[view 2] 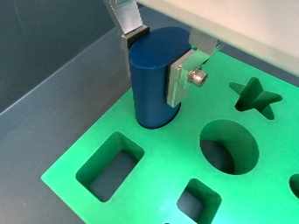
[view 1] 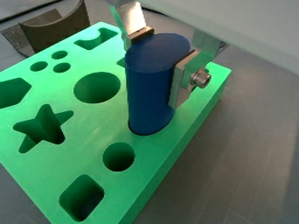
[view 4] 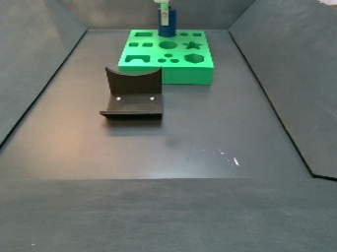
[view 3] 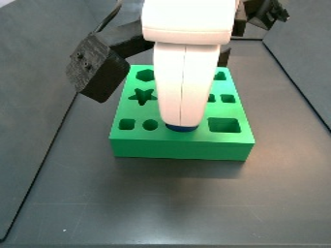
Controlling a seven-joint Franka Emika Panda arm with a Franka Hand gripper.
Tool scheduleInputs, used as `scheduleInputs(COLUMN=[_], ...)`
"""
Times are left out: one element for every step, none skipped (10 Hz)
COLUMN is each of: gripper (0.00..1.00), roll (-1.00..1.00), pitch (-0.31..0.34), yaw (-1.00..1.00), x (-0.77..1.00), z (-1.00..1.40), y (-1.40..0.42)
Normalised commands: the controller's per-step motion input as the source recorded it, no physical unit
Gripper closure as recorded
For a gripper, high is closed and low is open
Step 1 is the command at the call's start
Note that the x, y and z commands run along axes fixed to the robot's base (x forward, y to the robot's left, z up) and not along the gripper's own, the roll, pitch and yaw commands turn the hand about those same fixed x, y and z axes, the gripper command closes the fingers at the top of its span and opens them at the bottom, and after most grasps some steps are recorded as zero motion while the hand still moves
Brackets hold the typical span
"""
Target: Insert the oval object.
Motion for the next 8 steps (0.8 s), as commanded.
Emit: scheduleInputs(gripper=[1.0,1.0,1.0,1.0,1.0,1.0,1.0,1.0], roll=[-0.27,-0.36,-0.41,-0.39,-0.26,-0.09,0.0,0.04], pitch=[-0.2,-0.124,-0.066,-0.016,0.0,0.003,0.001,0.007], yaw=[0.0,0.0,0.0,0.0,0.04,0.11,0.1,0.01], x=[-0.09,-0.01,0.0,0.0,0.0,0.06,0.01,0.0], z=[-0.45,-0.35,-0.26,-0.29,-0.19,-0.2,-0.18,-0.08], y=[0.0,0.0,0.0,-0.03,-0.24,-0.39,-0.5,-0.35])
